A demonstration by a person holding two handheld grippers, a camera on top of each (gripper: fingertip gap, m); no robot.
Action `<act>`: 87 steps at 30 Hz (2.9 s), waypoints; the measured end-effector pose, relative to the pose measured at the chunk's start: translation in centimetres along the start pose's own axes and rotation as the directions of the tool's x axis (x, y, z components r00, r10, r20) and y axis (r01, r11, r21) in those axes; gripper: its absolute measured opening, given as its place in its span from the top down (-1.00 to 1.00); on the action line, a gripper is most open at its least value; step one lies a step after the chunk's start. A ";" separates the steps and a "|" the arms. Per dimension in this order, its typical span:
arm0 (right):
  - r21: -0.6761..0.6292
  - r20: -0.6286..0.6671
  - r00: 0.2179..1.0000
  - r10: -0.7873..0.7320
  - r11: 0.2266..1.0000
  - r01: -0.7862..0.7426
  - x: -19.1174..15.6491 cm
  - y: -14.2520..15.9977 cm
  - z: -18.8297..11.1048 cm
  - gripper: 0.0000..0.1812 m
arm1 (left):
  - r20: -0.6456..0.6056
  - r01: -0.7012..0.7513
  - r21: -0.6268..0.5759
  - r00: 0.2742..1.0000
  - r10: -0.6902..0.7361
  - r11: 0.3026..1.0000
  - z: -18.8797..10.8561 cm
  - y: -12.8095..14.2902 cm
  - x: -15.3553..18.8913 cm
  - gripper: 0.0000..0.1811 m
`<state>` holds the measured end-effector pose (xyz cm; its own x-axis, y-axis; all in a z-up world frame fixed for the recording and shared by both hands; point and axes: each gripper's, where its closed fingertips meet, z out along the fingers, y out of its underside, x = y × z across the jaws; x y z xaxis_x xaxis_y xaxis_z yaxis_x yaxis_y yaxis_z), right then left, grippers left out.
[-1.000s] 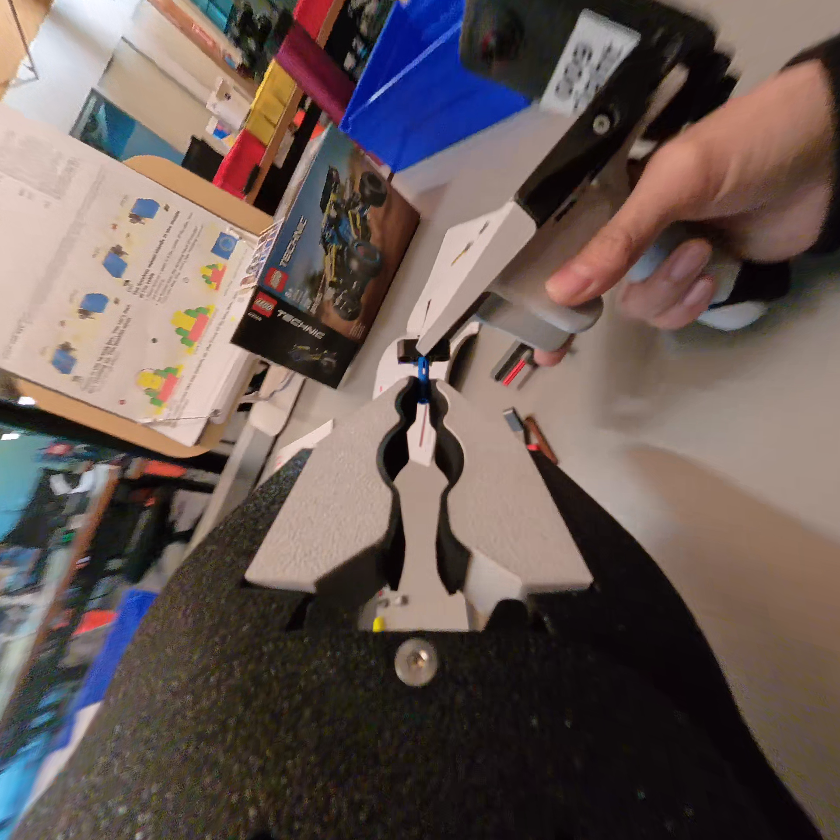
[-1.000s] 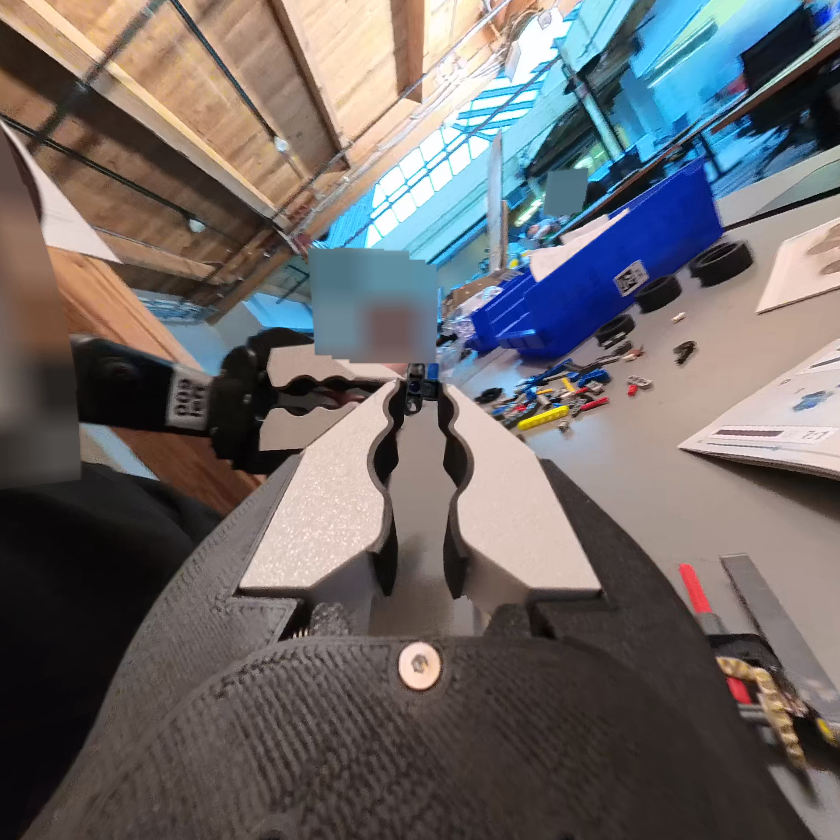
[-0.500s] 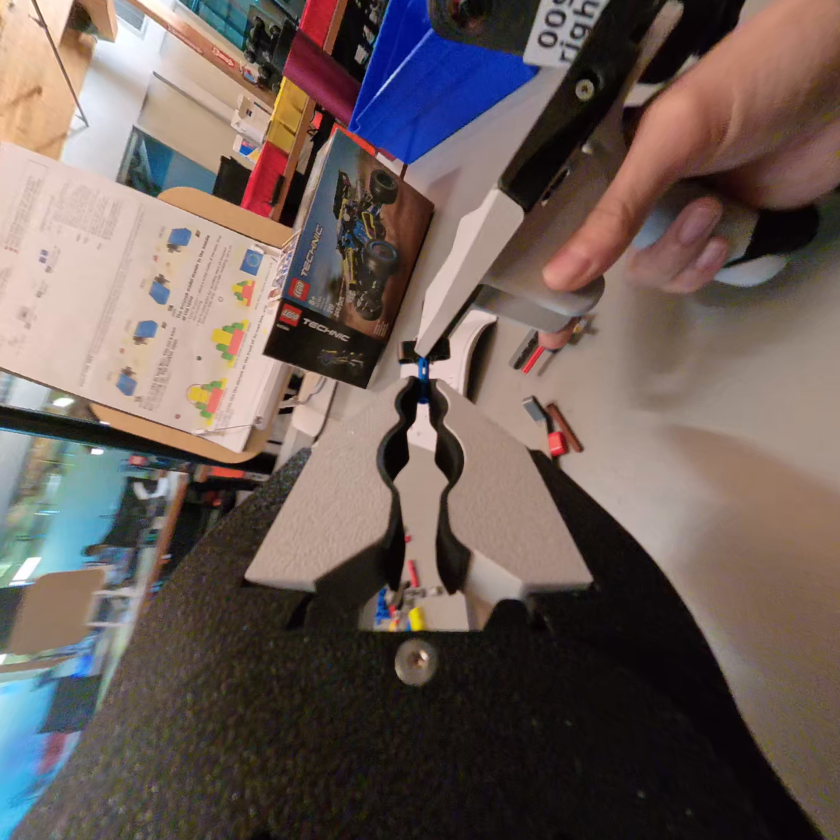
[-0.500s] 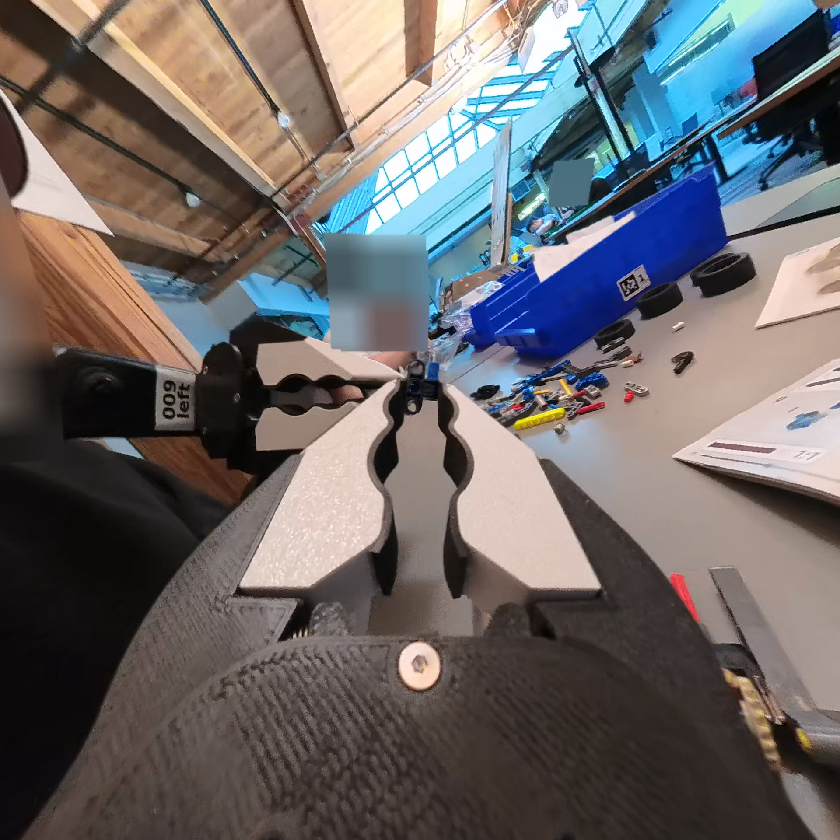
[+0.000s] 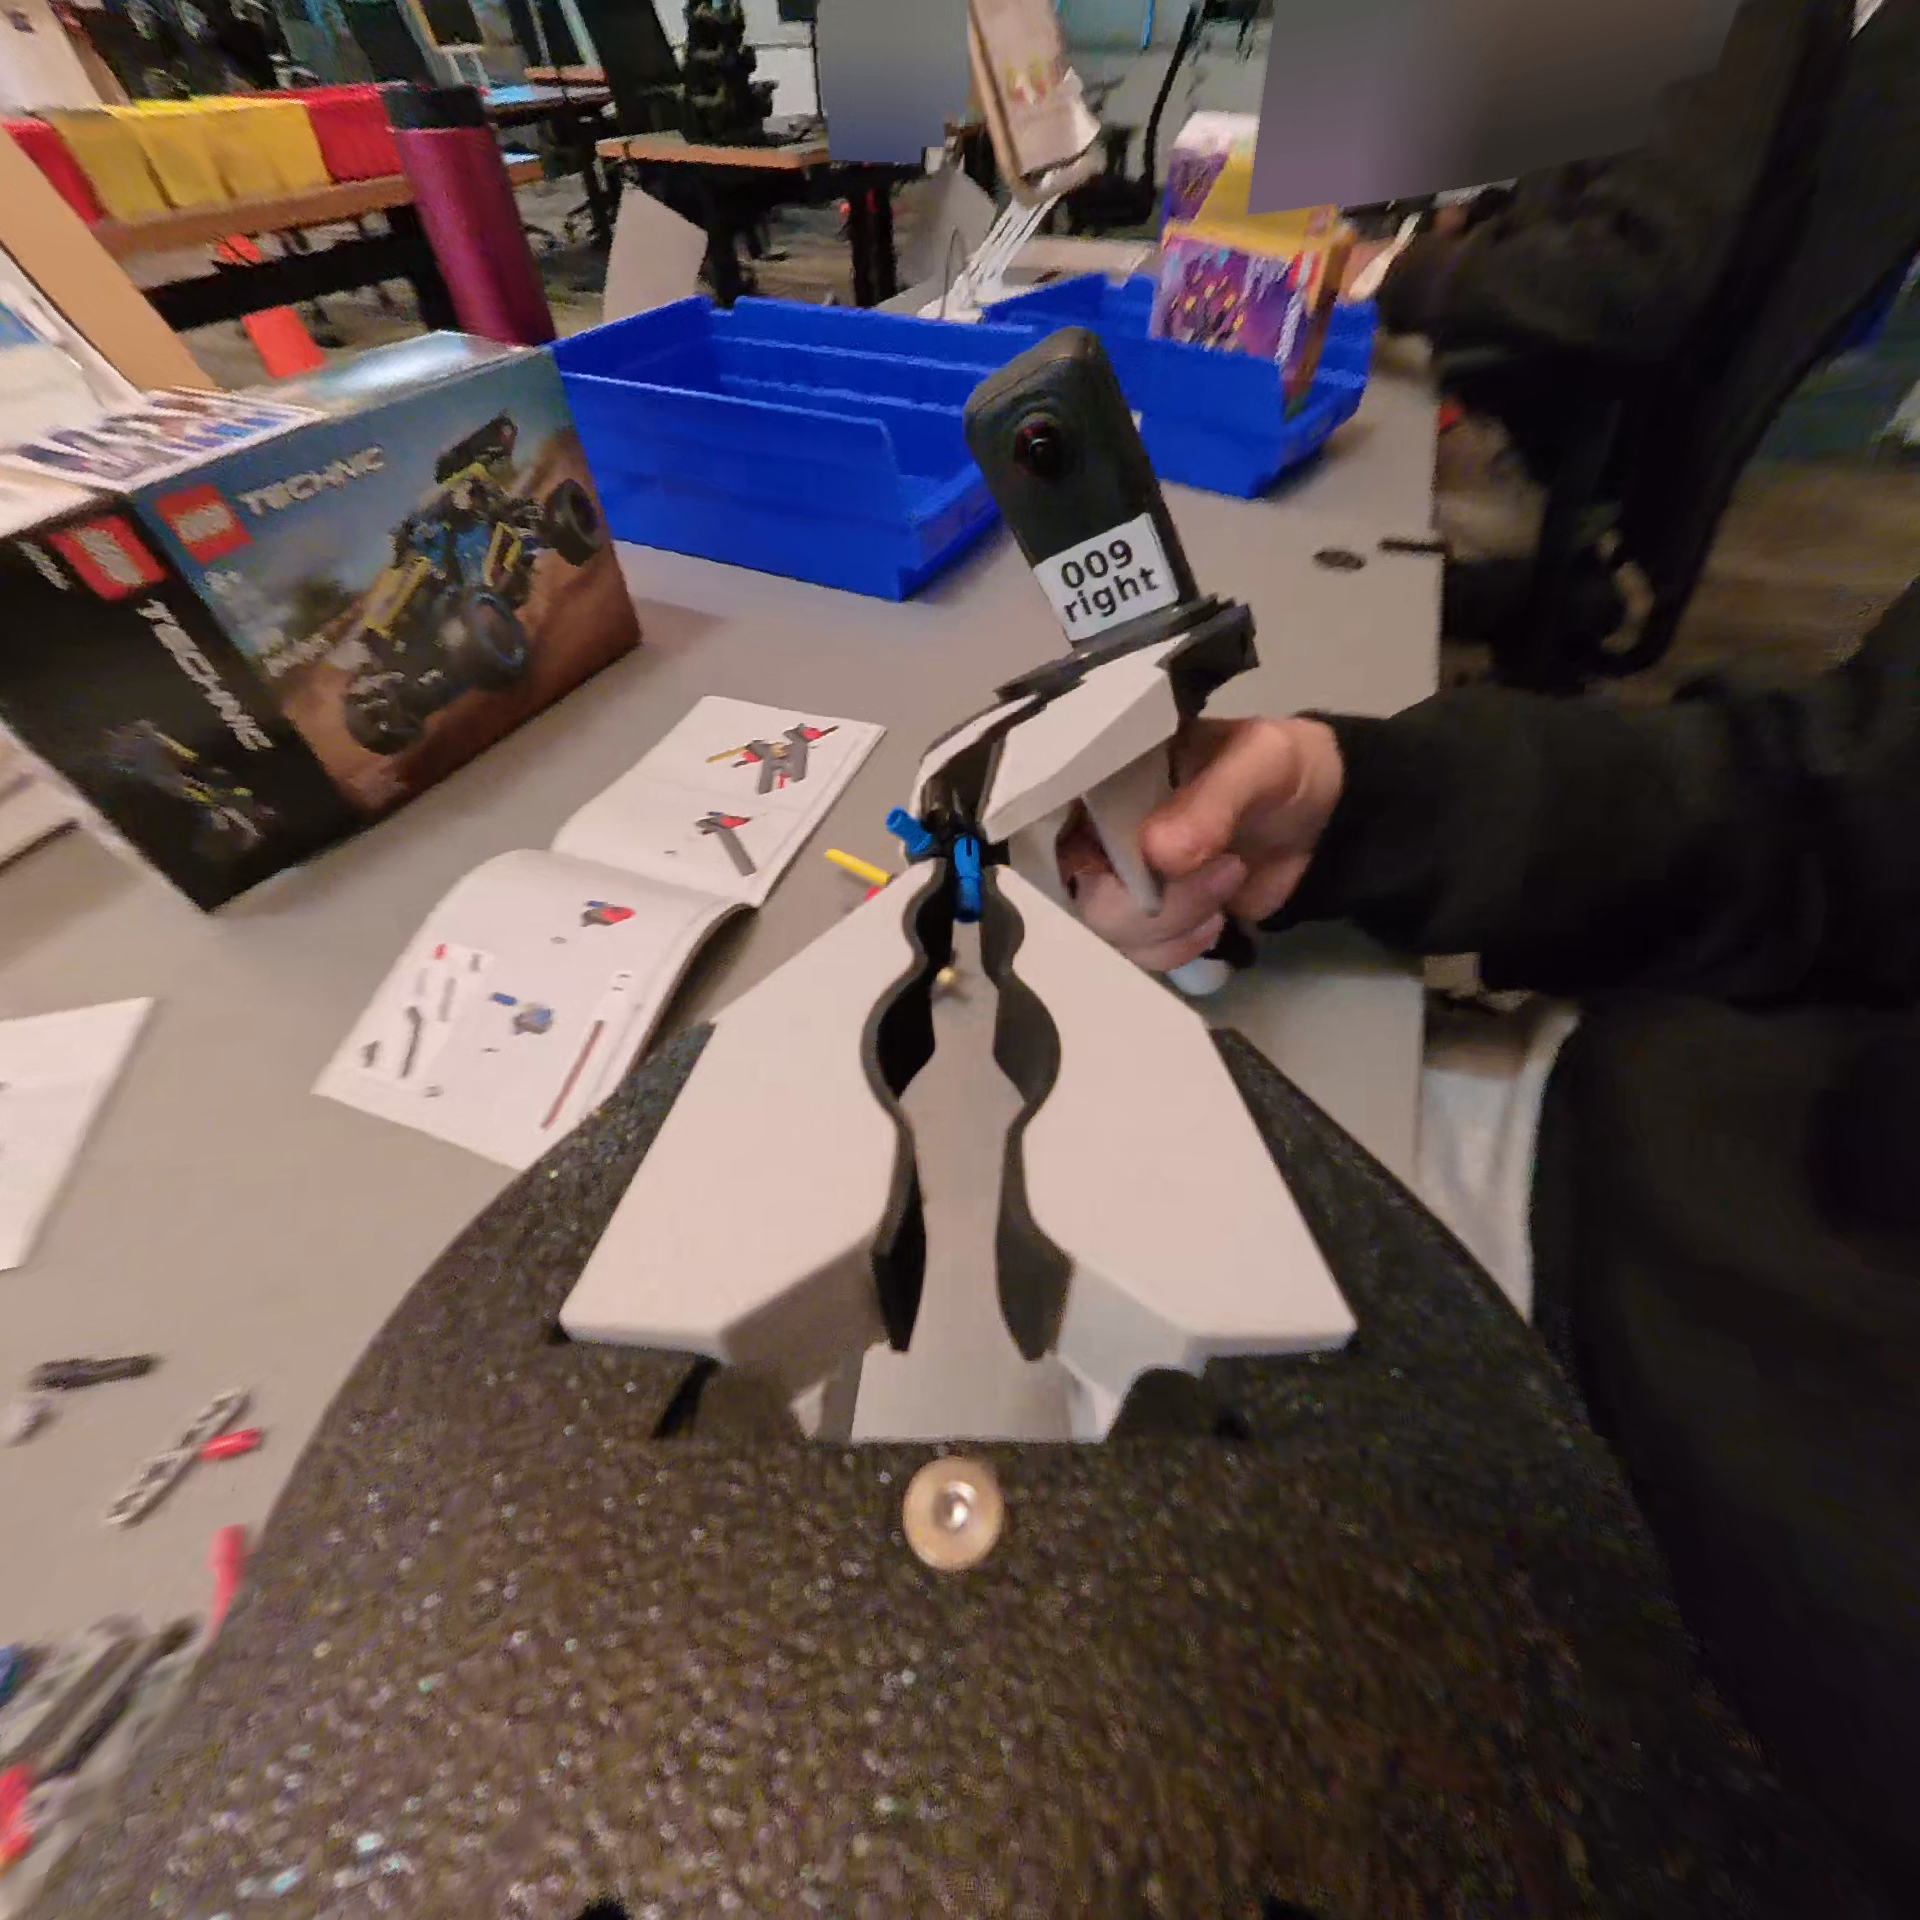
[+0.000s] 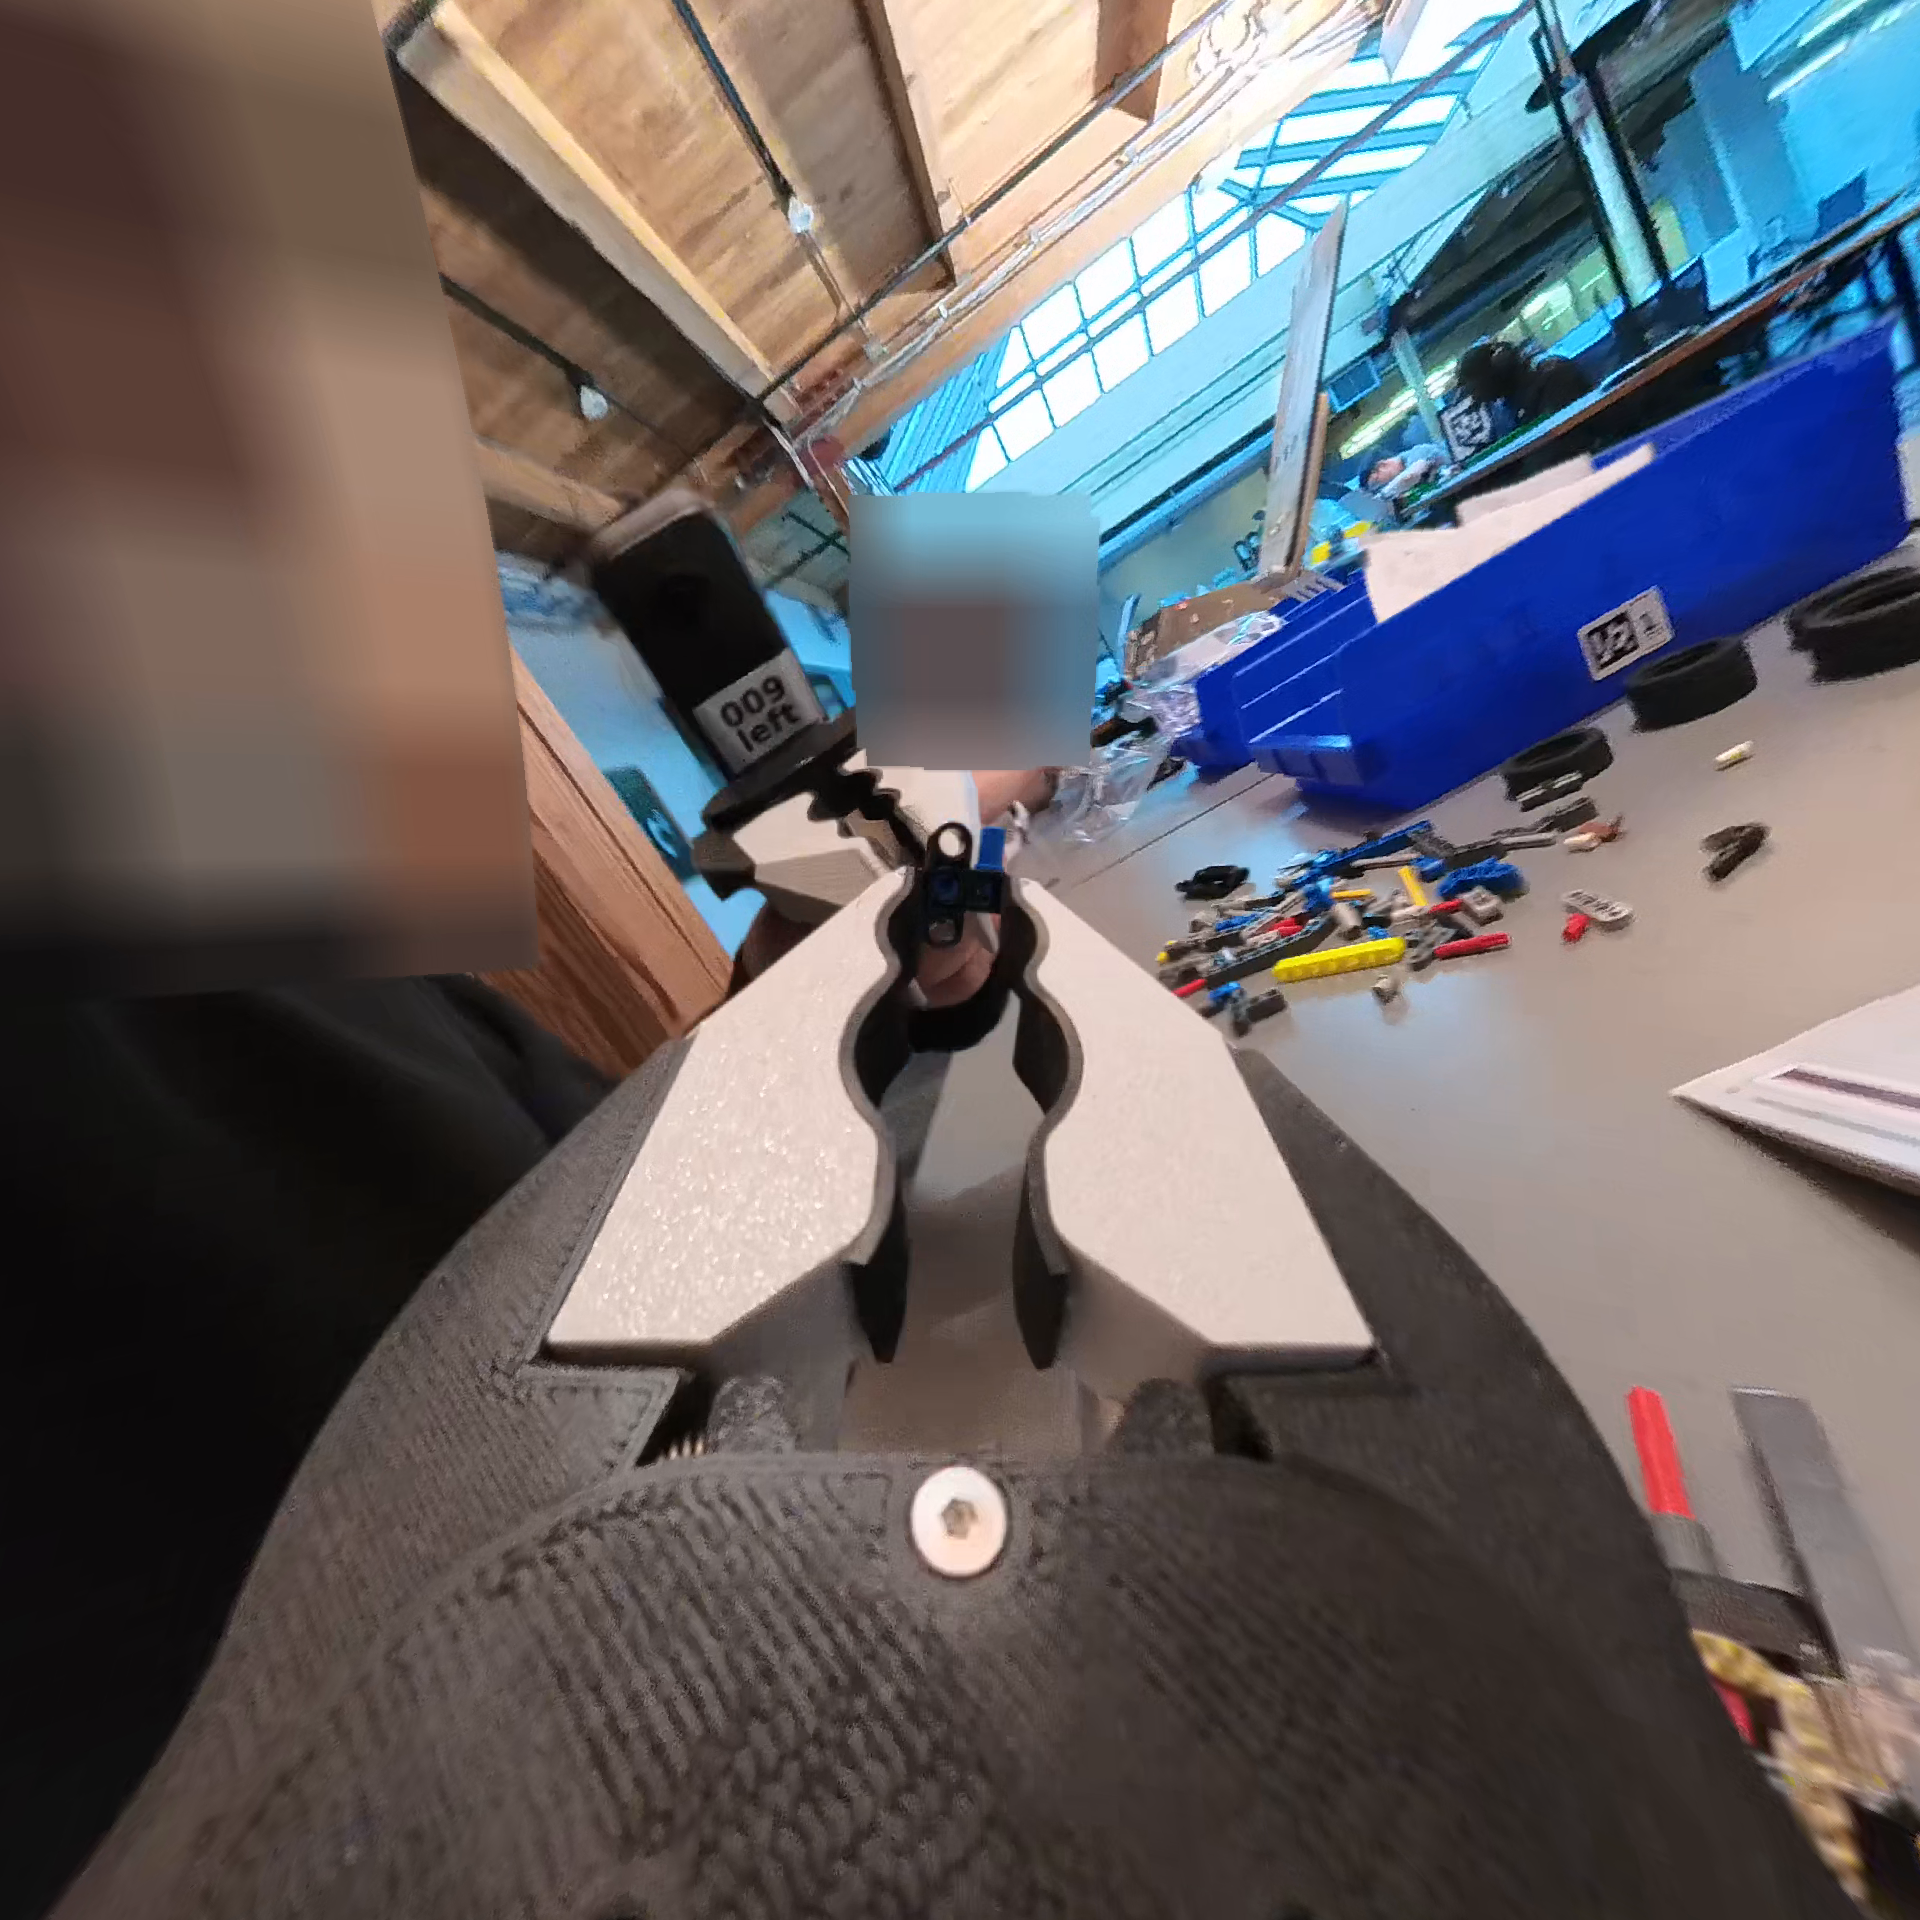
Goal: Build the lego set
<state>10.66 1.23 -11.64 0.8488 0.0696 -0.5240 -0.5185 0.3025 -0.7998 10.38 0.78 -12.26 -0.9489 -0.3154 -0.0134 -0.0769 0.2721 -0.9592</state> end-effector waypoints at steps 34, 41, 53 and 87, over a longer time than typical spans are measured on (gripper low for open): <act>-0.005 -0.021 0.984 -0.177 0.984 0.177 -0.9 -0.4 -0.1 0.80 | -0.100 -0.011 0.138 0.995 0.025 0.990 -0.7 -0.7 0.3 0.97; -0.014 0.003 0.984 -0.176 0.984 0.176 -1.4 -0.3 0.2 0.85 | -0.138 -0.031 0.149 0.989 0.052 0.988 -1.2 -0.9 0.8 0.97; -0.115 -0.021 0.951 -0.308 0.946 0.304 -1.9 0.2 0.4 0.85 | -0.165 -0.066 0.120 0.983 0.086 0.991 -1.5 -0.5 1.3 0.97; -0.232 0.000 0.903 -0.429 0.879 0.417 -1.7 1.0 -0.5 0.84 | -0.241 0.010 0.131 0.970 0.022 0.991 -1.0 0.0 1.6 0.97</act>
<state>8.64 0.90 -11.68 0.9892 -0.0671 -0.1304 -0.1254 0.0748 -0.9893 8.51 1.22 -12.02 -0.9962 -0.0806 0.0342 -0.0458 0.1473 -0.9880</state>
